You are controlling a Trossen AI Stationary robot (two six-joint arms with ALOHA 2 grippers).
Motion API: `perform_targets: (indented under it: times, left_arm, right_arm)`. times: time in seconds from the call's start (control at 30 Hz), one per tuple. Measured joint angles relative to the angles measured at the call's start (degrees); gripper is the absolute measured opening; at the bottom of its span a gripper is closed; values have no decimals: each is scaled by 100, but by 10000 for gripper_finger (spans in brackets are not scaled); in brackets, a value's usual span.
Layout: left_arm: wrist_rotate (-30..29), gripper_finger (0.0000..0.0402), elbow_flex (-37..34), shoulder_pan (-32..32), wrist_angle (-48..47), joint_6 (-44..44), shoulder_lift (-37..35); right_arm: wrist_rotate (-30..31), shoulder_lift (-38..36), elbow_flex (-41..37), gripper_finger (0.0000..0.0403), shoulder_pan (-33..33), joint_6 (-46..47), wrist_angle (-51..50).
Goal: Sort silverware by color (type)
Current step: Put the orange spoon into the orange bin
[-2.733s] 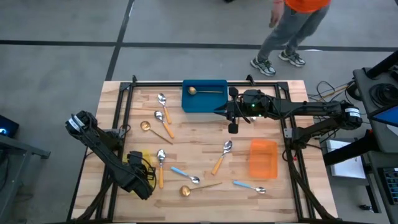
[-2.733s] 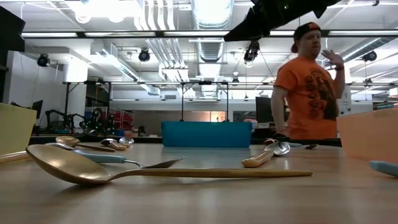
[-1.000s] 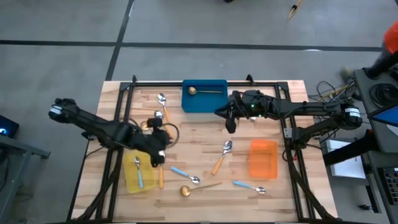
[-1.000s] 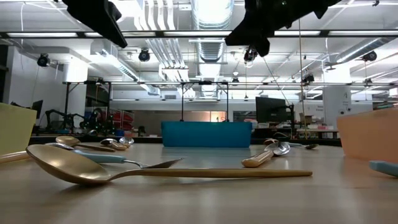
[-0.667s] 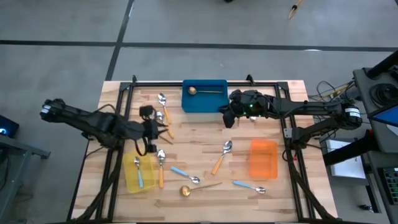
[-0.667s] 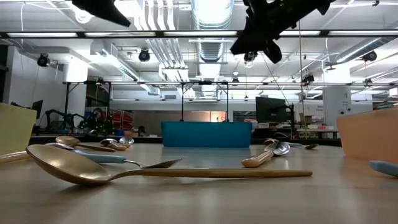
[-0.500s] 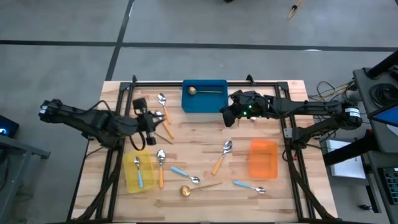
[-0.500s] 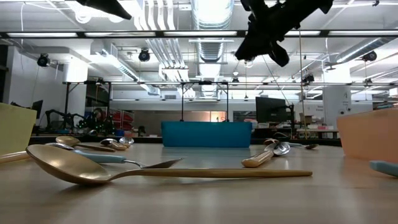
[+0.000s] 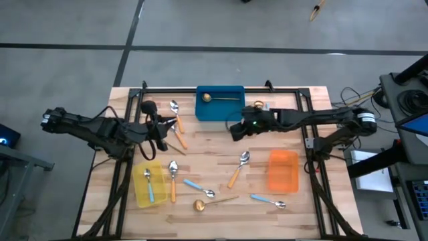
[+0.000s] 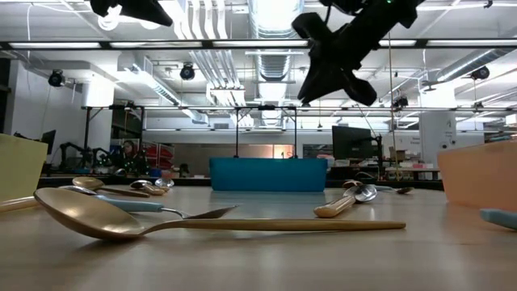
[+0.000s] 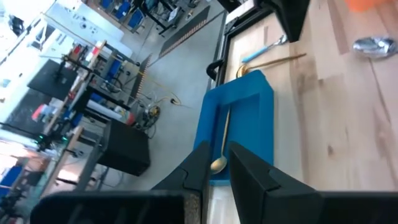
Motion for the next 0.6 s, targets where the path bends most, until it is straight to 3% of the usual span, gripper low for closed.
perform_targets:
  times: [0.3, 0.6]
  left_arm:
    - [7, 38, 2, 51, -3, 357, -15]
    - [11, 38, -85, 49, -18, 288, -20]
  right_arm:
    - [-13, 1156, 1484, 38, 428, 791, -1909]
    - [-782, 1930, 2585, 38, 938, 1837, -3247]
